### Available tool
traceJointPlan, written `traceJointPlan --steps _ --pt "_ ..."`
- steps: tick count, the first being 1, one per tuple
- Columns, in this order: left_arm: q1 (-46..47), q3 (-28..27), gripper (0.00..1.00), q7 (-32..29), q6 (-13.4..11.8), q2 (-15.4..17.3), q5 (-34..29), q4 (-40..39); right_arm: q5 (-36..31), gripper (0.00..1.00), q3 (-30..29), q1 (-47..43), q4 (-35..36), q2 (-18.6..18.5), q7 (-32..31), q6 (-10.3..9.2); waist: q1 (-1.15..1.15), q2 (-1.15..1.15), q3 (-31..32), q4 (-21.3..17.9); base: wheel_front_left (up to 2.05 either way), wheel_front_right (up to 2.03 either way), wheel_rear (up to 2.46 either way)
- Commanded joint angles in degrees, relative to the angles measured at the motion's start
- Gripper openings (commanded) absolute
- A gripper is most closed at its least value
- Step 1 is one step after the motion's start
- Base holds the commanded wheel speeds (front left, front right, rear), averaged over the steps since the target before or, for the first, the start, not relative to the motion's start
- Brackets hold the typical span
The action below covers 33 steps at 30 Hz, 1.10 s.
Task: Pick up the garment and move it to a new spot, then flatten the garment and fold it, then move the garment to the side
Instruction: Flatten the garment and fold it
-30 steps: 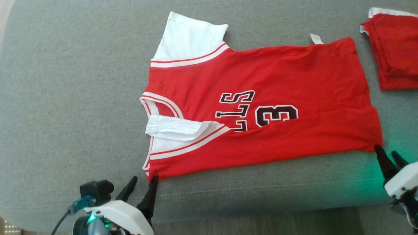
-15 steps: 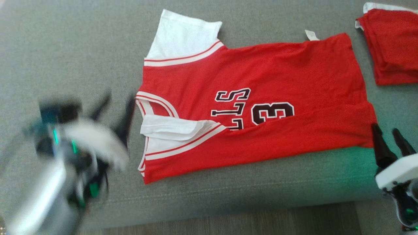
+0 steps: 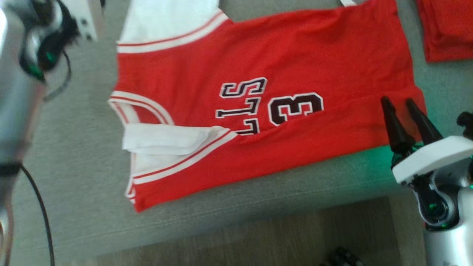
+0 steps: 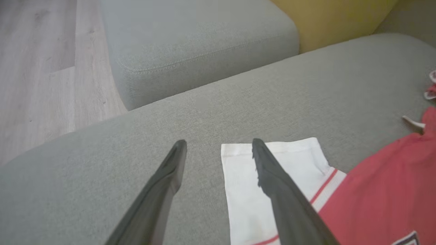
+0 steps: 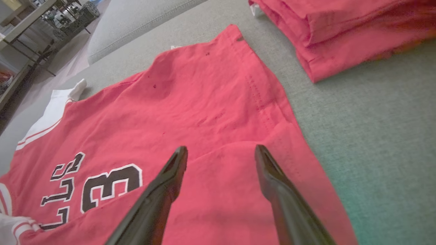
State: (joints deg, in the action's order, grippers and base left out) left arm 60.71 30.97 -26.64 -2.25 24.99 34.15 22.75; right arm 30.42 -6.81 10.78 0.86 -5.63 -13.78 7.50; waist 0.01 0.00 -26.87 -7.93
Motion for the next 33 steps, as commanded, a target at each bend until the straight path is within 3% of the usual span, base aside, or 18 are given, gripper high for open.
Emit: traceJointPlan --steps 1,11,33 --pt "3.6 -1.3 1.00 -1.1 0.7 2.4 -0.8 0.2 0.4 1.00 1.0 1.2 2.1 -0.4 0.9 -0.01 -0.01 0.00 -3.2 -3.0 0.00 0.00 0.00" --pt "14.4 4.2 1.00 -11.7 5.4 3.7 -4.3 13.0 1.7 1.00 2.9 3.0 0.1 -0.7 3.9 -0.01 -0.01 0.00 -6.6 -7.3 0.00 0.00 0.00" --pt "16.7 5.9 0.98 -14.4 6.3 6.5 -4.5 18.7 2.9 1.00 3.5 3.9 -3.1 -1.1 6.5 -0.01 -0.01 0.00 -7.4 -11.1 0.00 0.00 0.00"
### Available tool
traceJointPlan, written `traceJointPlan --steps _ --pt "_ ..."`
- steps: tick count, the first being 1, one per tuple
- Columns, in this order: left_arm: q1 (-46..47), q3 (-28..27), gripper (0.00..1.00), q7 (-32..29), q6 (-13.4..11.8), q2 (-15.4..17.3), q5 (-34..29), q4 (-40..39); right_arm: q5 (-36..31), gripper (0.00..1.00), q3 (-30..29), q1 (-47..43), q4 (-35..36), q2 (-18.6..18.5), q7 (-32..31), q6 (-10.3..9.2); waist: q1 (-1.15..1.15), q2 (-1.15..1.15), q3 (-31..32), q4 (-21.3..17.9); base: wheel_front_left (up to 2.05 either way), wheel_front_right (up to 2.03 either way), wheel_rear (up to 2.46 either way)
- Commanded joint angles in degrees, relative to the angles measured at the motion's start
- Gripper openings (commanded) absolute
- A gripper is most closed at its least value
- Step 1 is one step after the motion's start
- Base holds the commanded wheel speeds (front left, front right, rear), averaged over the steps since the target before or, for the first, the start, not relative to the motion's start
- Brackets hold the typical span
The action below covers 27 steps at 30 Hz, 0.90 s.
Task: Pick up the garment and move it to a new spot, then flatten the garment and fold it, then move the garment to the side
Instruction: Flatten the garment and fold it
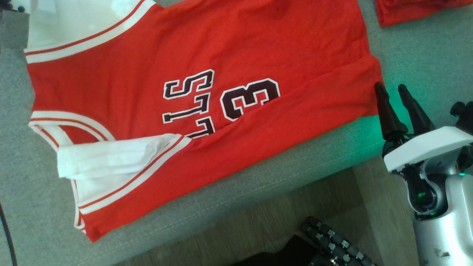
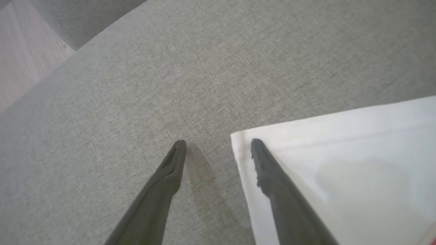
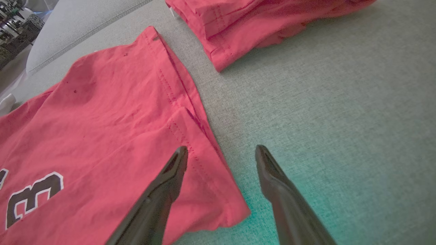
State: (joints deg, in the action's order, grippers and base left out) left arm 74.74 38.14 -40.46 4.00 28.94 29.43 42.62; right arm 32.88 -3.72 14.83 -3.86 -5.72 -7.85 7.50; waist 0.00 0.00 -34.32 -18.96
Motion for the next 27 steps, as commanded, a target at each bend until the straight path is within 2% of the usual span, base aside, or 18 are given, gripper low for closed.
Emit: traceJointPlan --steps 1,4,5,6,11,17,21,27 --pt "2.6 -1.2 0.83 -0.9 0.3 2.5 0.4 -1.1 0.4 1.00 0.4 -0.1 1.5 -1.0 0.6 -0.01 0.00 0.00 0.1 -0.1 0.00 0.00 0.00" --pt "2.3 -0.8 0.27 -1.8 0.9 2.4 1.2 -1.2 0.4 1.00 0.3 0.2 1.4 -1.1 0.6 -0.01 0.00 0.00 0.2 -0.3 0.00 0.00 0.00" --pt "2.2 -0.8 0.04 -2.0 1.1 2.3 1.6 -1.4 0.3 1.00 0.4 0.4 1.4 -1.2 0.5 -0.01 0.00 0.00 0.3 -0.4 0.00 0.00 0.00" --pt "2.1 -0.8 0.00 -2.2 1.2 2.2 1.9 -1.4 0.3 1.00 0.5 0.7 1.4 -1.3 0.5 -0.01 0.00 0.00 0.3 -0.4 0.00 0.00 0.00" --pt "1.8 -0.9 0.00 -1.9 1.6 2.4 2.8 -2.0 -0.8 1.00 1.8 3.9 1.1 -2.2 -0.1 -0.01 0.00 0.00 0.6 -0.8 0.00 0.00 0.00" --pt "0.9 -0.8 0.00 0.9 2.0 2.8 3.2 -2.7 -3.7 1.00 6.1 13.7 -1.8 -4.4 -4.5 -0.01 0.00 0.00 2.3 -0.4 0.00 0.00 0.00" --pt "0.0 -0.9 0.00 2.8 2.4 2.5 4.5 -3.5 -5.2 1.00 8.5 22.0 -7.0 -5.1 -9.8 -0.01 0.00 0.00 3.7 0.7 0.00 0.00 0.00" --pt "-0.7 -0.6 0.00 3.8 2.9 3.0 6.0 -5.6 -8.8 1.00 10.5 34.5 -19.5 -5.6 -15.2 -0.01 0.00 0.00 4.9 3.0 0.00 0.00 0.00"
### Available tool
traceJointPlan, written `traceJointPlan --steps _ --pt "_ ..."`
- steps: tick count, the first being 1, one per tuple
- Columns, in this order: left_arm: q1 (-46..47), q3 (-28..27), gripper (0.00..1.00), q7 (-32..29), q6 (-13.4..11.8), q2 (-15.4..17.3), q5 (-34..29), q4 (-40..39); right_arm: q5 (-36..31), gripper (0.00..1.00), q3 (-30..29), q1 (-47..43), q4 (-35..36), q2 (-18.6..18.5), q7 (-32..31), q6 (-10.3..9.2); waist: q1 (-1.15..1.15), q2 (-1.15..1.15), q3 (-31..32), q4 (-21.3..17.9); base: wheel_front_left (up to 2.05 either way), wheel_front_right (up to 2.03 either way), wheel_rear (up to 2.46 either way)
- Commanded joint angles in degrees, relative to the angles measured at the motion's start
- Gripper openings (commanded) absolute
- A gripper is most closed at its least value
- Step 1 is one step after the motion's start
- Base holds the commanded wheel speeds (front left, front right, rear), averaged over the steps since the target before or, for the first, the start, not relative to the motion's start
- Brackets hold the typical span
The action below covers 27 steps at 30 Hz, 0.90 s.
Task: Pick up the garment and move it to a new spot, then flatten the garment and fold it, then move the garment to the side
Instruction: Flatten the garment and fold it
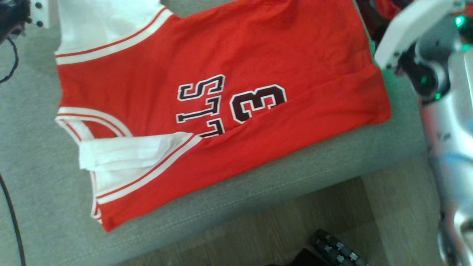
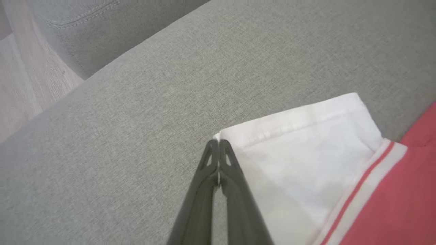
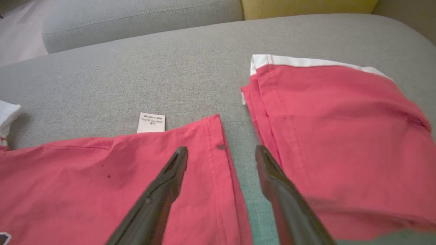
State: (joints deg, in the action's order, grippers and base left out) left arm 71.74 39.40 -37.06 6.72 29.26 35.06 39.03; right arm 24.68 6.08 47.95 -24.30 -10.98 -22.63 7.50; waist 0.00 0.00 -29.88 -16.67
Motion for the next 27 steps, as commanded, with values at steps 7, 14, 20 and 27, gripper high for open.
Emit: traceJointPlan --steps 7,14,20,27 --pt "2.5 -1.1 0.00 0.5 0.4 2.3 1.2 -5.1 -4.8 1.00 2.1 12.1 -13.1 -0.2 -3.1 -0.01 0.00 0.00 0.5 3.4 0.00 0.00 0.00" --pt "2.9 -0.2 0.00 0.1 0.5 1.8 1.3 -7.0 -7.8 1.00 3.0 17.9 -23.2 0.3 -4.0 -0.01 0.00 0.00 0.2 5.0 0.00 0.00 0.00" --pt "2.8 0.7 0.00 0.1 0.5 1.4 1.3 -7.8 -9.2 0.95 3.2 22.1 -30.0 0.9 -3.6 -0.01 0.00 0.00 0.4 6.1 0.00 0.00 0.00" --pt "2.9 1.6 0.00 0.1 0.6 1.0 1.6 -8.1 -9.1 0.63 4.5 25.5 -35.7 0.7 -2.8 -0.01 0.00 0.00 0.4 7.2 0.00 0.00 0.00"
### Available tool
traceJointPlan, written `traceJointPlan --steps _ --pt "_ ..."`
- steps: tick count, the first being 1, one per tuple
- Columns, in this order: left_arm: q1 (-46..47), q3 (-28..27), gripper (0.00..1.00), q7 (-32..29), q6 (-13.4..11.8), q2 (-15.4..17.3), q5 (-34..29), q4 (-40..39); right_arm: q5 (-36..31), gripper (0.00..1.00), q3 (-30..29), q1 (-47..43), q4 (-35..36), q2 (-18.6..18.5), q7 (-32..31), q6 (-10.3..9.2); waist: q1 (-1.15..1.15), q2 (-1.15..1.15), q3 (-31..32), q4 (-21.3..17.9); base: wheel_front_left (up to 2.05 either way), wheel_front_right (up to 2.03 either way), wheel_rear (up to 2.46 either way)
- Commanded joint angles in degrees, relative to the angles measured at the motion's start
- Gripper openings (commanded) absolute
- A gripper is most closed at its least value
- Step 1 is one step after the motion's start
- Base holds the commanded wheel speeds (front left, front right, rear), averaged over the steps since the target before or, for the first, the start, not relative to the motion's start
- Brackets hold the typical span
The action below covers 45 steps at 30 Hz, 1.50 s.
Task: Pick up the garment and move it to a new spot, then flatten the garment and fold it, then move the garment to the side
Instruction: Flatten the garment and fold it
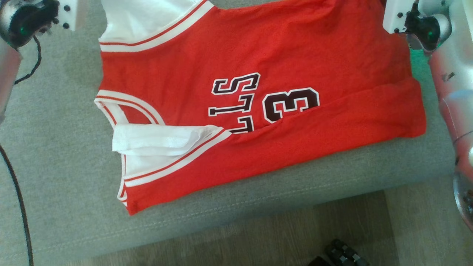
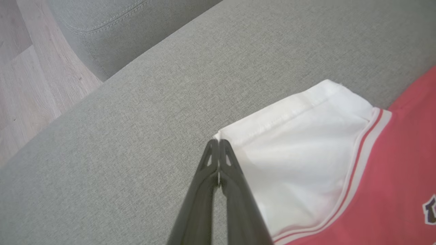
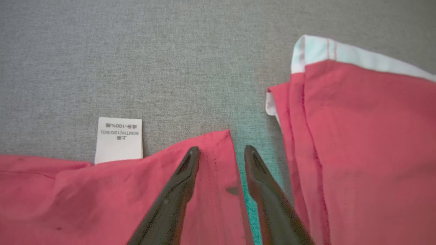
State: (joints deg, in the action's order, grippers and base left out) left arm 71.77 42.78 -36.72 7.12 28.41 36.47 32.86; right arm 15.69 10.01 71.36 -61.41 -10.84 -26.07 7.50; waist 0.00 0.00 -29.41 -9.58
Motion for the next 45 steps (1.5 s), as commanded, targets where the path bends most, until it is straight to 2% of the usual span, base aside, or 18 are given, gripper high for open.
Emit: traceJointPlan --steps 1,7,9,10,15,25,31,36,42,45 --pt "3.0 -1.6 0.00 -0.2 0.2 1.9 0.2 -2.0 -0.1 0.54 0.7 2.4 0.8 0.5 0.8 -0.01 0.00 0.00 -0.2 0.3 0.00 0.00 0.00" --pt "3.3 -1.1 0.00 0.0 0.2 1.5 0.4 -2.2 0.0 0.34 1.4 4.2 -2.3 0.1 1.7 -0.01 0.00 0.00 -0.6 1.3 0.00 0.00 0.00" --pt "3.3 -1.0 0.00 0.1 0.2 1.5 0.5 -2.2 0.0 0.07 1.7 4.6 -3.2 0.0 2.1 -0.01 0.00 0.00 -0.8 1.5 0.00 0.00 0.00" --pt "3.4 -1.0 0.00 0.2 0.2 1.5 0.5 -2.2 0.1 0.00 1.8 4.8 -3.6 0.0 2.3 -0.01 0.00 0.00 -0.8 1.6 0.00 0.00 0.00" --pt "3.9 -1.1 0.00 1.9 0.1 1.9 0.1 -2.2 0.1 0.00 2.5 6.1 -4.7 -0.4 4.3 -0.01 0.00 0.00 -1.2 1.8 0.00 0.00 0.00" --pt "5.8 -2.5 0.00 12.5 -0.8 2.2 -2.6 -1.2 2.3 0.00 1.9 8.1 -5.4 -1.2 9.8 -0.01 0.00 0.00 -1.1 1.8 0.00 0.00 0.00" --pt "6.5 -2.8 0.00 16.9 -0.8 1.7 -3.0 0.4 6.7 0.00 2.0 7.9 -5.0 -2.4 10.2 -0.01 0.00 0.00 -0.5 2.1 0.00 0.00 0.00" --pt "4.4 -2.2 0.00 17.5 -0.4 1.7 -1.4 -0.1 13.5 0.00 2.0 5.4 -1.6 -5.1 8.8 -0.01 0.00 0.00 1.3 3.4 0.00 0.00 0.00" --pt "-0.9 -1.7 0.00 19.0 -0.2 4.9 -0.1 -6.2 21.3 0.00 4.5 -0.7 5.6 -9.9 4.5 -0.01 0.00 0.00 3.4 4.6 0.00 0.00 0.00" --pt "-5.1 -2.1 0.00 19.3 -1.1 6.8 1.2 -10.6 24.1 0.00 5.6 -4.1 9.0 -12.7 3.2 -0.01 0.00 0.00 4.1 5.2 0.00 0.00 0.00"
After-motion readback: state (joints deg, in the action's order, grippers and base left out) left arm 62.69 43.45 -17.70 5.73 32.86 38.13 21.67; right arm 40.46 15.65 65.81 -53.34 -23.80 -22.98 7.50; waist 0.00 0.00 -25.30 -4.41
